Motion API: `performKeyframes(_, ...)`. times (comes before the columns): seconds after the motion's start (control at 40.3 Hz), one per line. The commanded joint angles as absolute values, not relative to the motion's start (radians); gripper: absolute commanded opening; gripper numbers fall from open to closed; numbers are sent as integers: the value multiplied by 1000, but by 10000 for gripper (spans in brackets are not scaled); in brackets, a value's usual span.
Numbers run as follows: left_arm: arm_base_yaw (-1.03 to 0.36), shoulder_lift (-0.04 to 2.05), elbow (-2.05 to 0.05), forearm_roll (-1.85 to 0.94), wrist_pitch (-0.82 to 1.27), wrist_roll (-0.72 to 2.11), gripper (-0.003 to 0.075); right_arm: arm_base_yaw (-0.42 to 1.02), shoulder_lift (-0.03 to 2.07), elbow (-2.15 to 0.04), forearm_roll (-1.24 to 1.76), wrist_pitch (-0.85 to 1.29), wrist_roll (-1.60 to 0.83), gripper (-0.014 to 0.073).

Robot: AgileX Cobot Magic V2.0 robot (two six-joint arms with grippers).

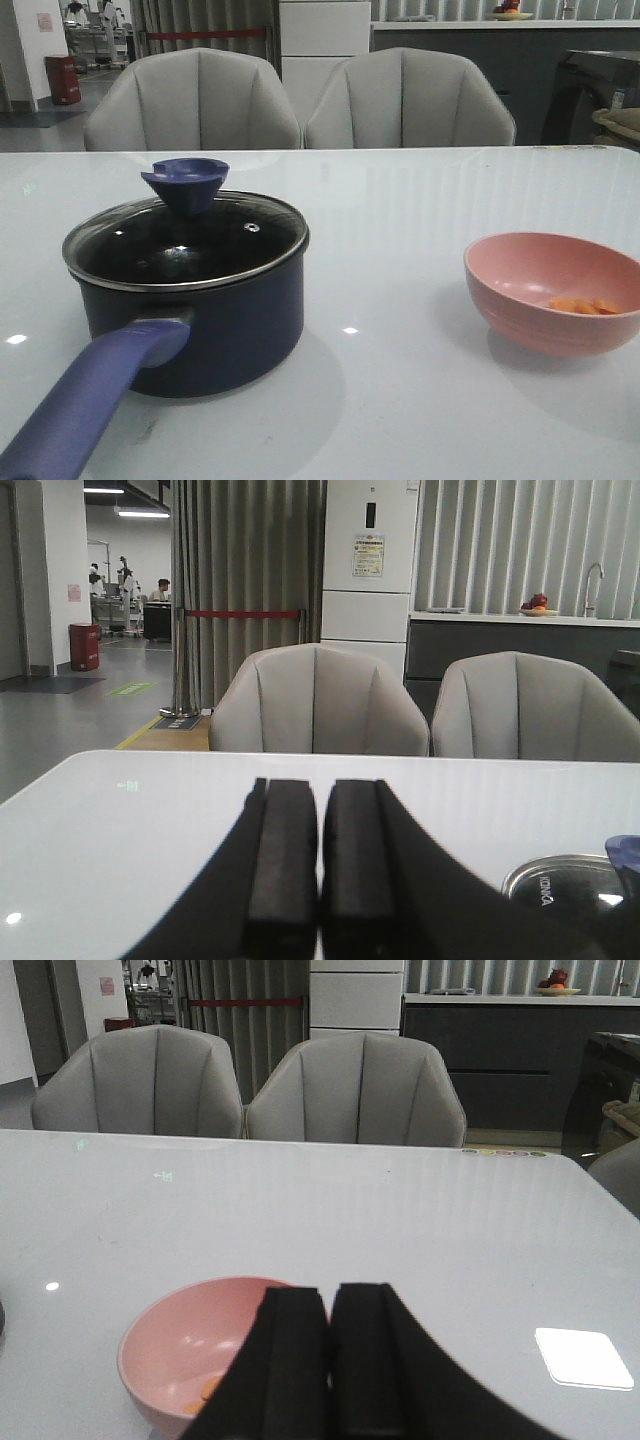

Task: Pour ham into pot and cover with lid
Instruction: 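Move the left gripper toward the glass lid on the navy saucepan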

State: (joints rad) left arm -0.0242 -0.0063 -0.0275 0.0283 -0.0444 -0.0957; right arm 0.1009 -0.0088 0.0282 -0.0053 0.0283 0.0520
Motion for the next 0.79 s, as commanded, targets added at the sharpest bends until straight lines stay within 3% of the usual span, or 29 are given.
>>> performKeyframes(0.0, -26, 25, -139, 22, -34, -98, 114, 96, -28, 36, -16, -55, 49, 141)
performKeyframes(0.297, -26, 212, -351, 0, 205, -98, 114, 96, -28, 36, -16, -55, 49, 141)
performKeyframes(0.768, -26, 276, -342, -10, 271, -98, 114, 96, -28, 36, -16, -55, 49, 141)
